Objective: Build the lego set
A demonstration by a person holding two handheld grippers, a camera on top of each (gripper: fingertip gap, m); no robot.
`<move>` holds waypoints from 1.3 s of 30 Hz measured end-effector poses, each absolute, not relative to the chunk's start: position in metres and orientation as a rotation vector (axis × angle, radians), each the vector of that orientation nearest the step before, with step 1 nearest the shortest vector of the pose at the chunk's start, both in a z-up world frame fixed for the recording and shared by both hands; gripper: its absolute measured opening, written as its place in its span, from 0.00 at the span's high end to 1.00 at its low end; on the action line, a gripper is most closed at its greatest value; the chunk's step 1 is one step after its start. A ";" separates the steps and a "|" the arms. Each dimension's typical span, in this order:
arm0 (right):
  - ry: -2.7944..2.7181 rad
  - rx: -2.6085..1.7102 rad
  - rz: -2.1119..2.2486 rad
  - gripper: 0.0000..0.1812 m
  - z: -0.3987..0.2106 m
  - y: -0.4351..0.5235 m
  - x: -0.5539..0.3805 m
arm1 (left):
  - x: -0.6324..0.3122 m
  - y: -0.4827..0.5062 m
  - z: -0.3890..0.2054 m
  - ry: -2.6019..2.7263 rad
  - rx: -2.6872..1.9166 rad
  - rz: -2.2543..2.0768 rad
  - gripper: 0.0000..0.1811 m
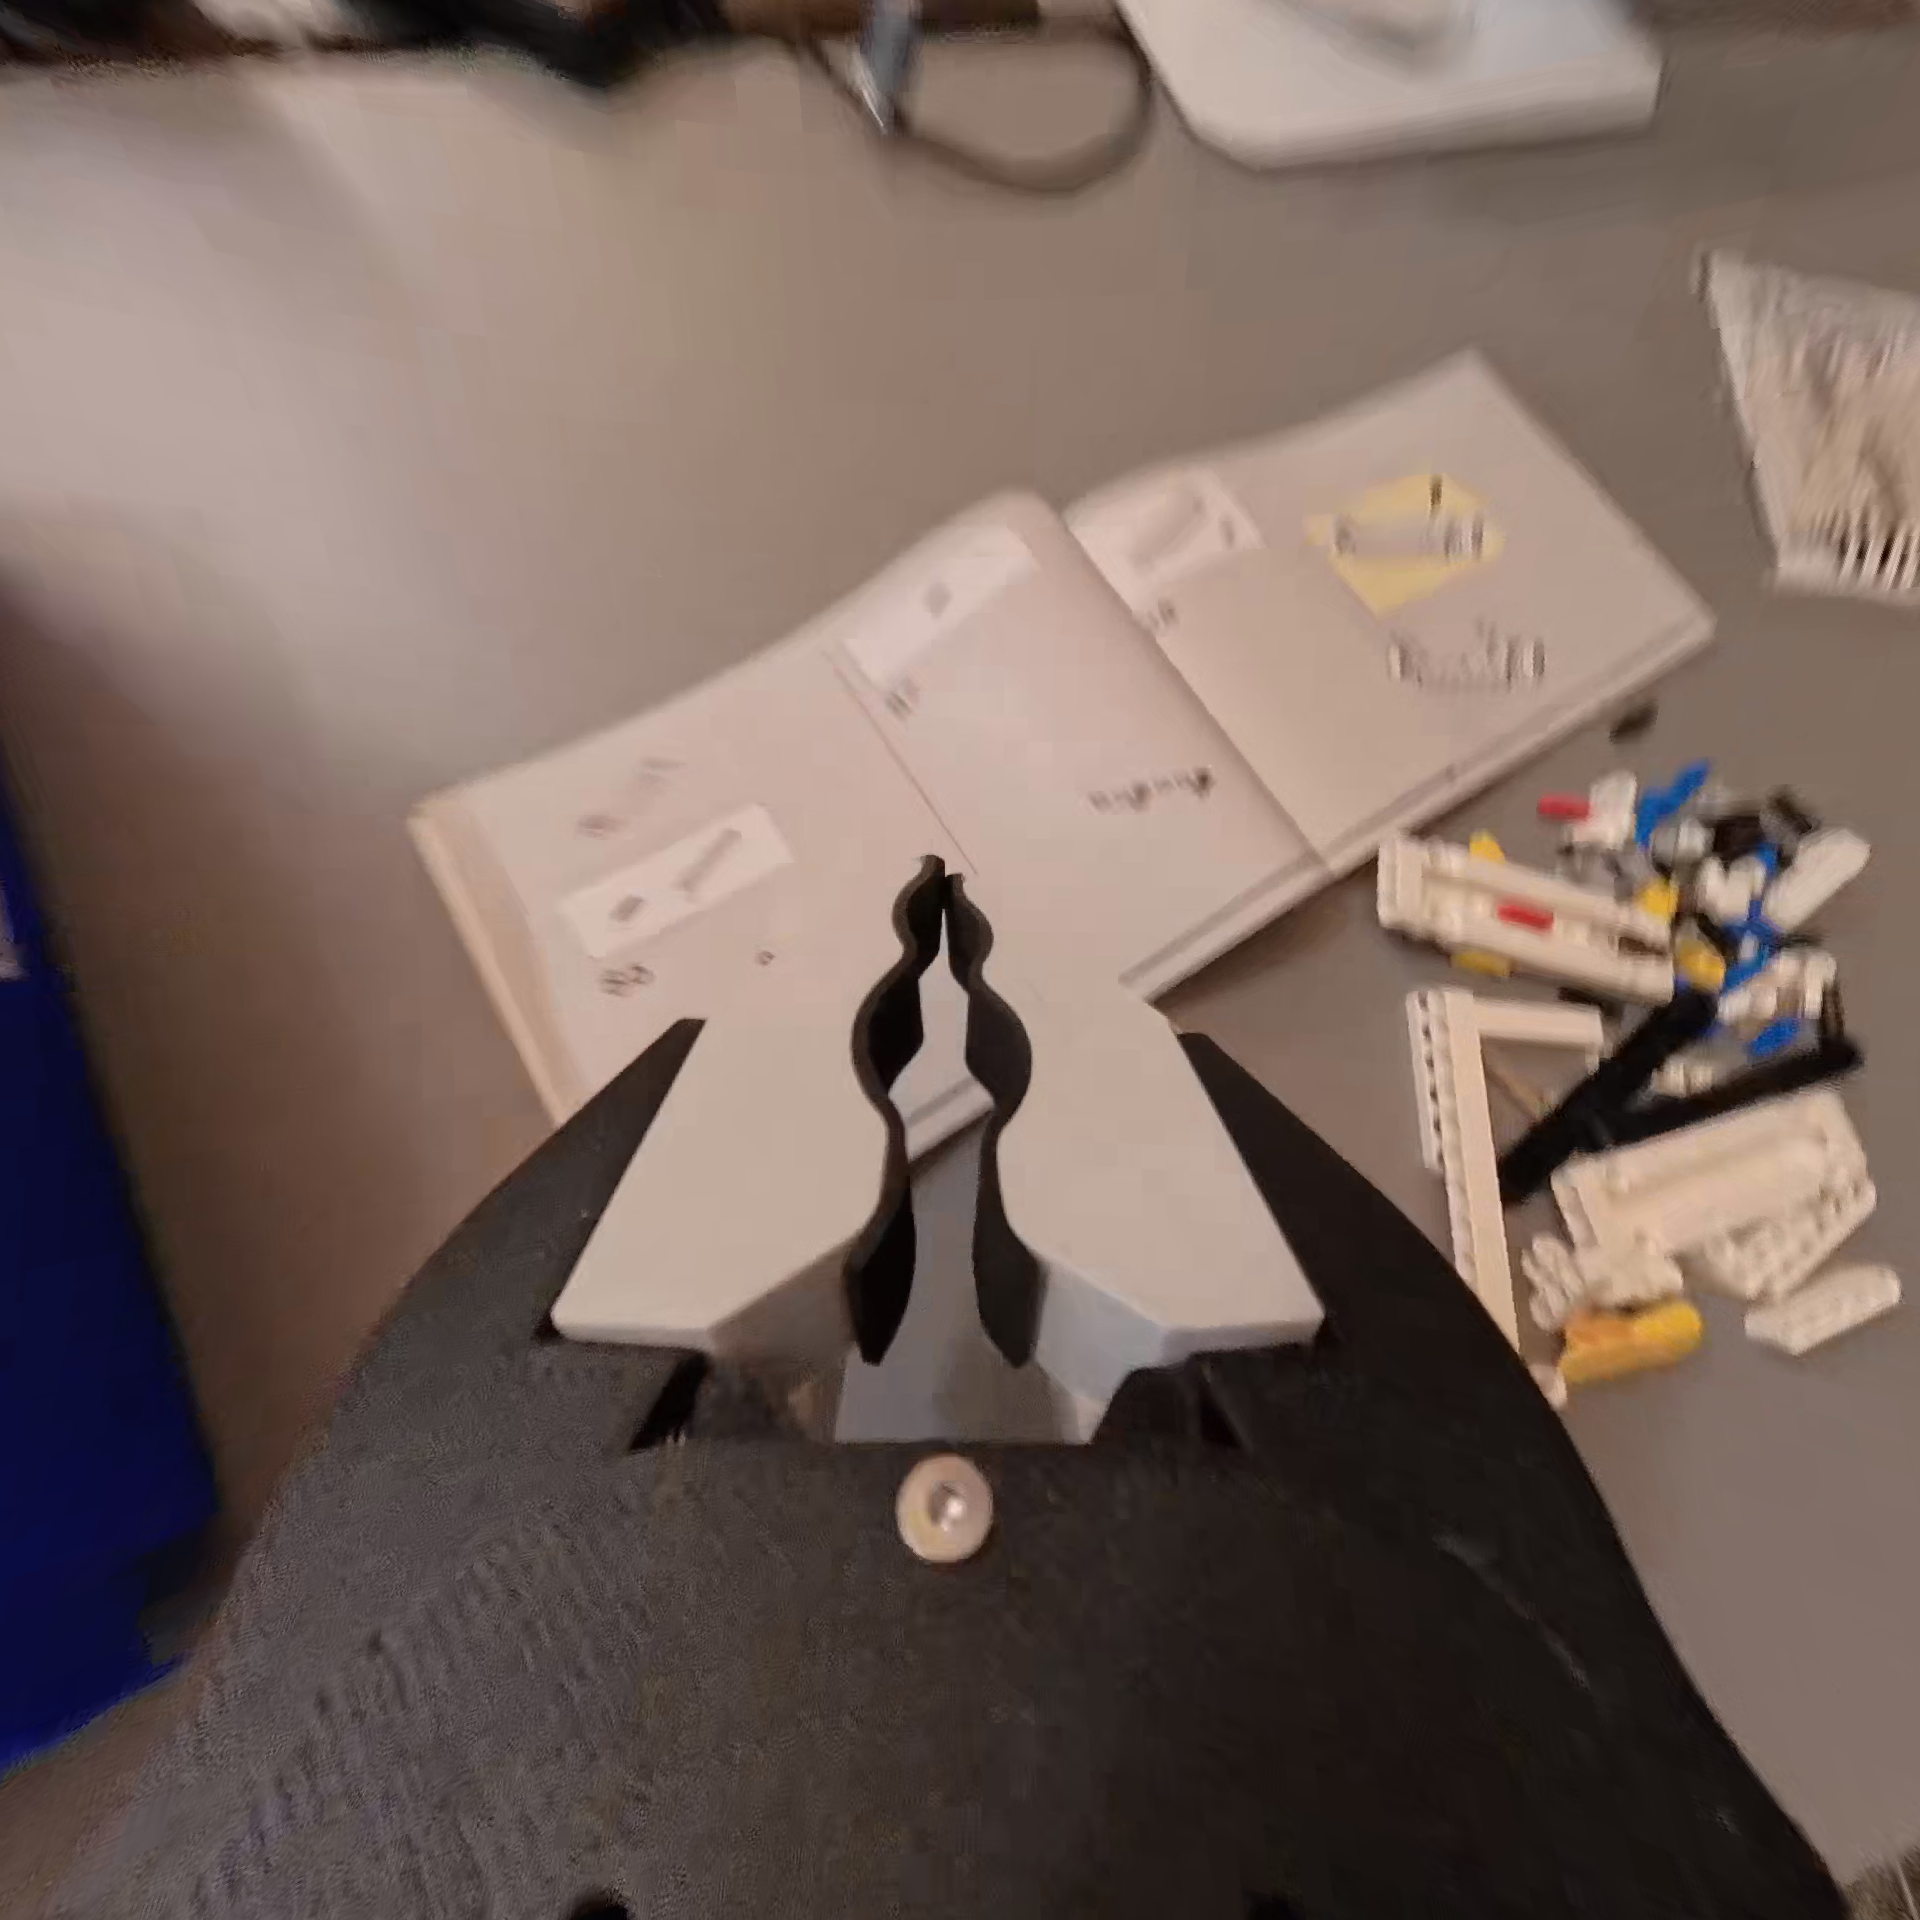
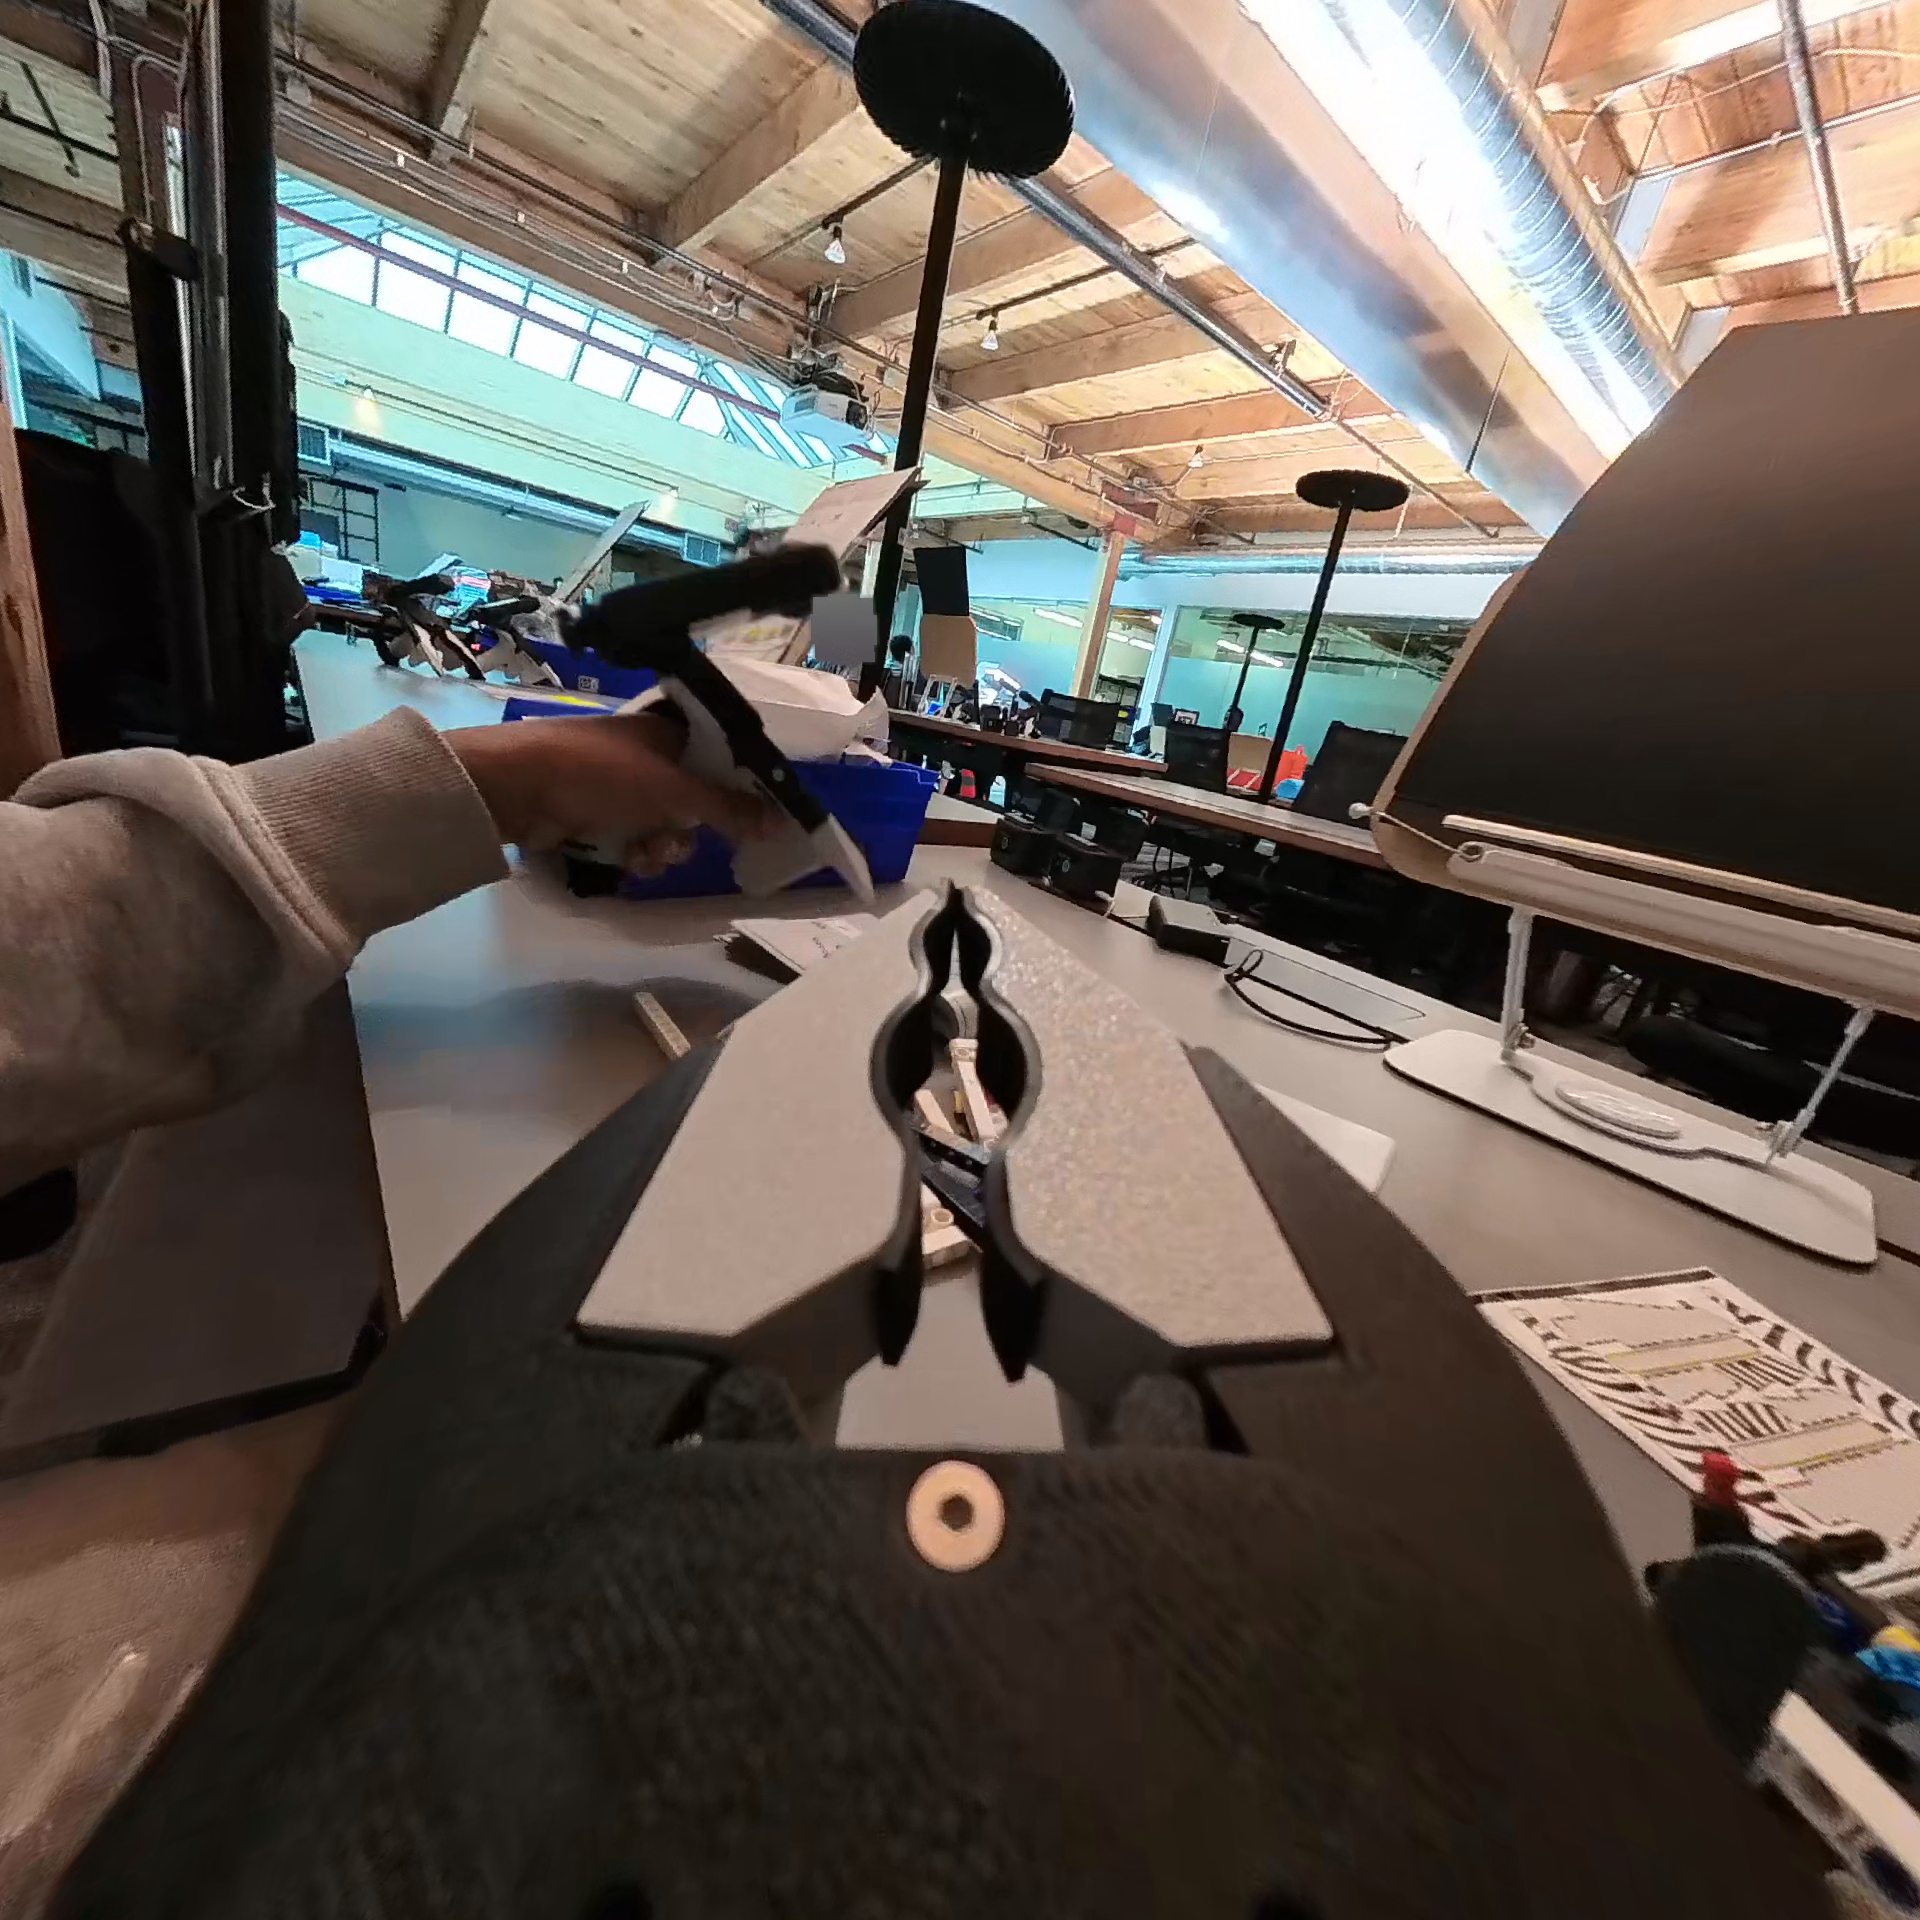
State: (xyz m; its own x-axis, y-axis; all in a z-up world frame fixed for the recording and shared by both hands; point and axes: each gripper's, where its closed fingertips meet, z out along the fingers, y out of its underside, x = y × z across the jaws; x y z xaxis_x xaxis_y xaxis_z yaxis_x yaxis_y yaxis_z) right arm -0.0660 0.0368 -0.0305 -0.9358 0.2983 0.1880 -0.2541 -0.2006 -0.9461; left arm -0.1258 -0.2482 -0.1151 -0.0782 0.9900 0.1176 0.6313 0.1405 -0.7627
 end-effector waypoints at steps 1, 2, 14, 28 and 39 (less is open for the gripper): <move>-1.720 -0.049 2.186 1.00 -0.031 0.036 -0.066 | -0.127 -0.259 -0.104 -1.768 -1.456 0.771 1.00; -1.726 -0.046 2.179 1.00 -0.032 0.035 -0.066 | -0.127 -0.268 -0.094 -1.741 -1.356 0.807 1.00; -2.033 -0.376 1.672 1.00 -0.078 0.007 -0.113 | -0.111 -0.344 -0.098 -1.874 -1.116 1.239 1.00; -2.331 -0.748 1.483 1.00 -0.123 -0.005 -0.149 | -0.116 -0.348 -0.111 -1.833 -1.014 1.027 1.00; -2.323 -0.512 1.374 1.00 -0.125 -0.016 -0.134 | -0.117 -0.352 -0.118 -1.909 -1.026 1.045 1.00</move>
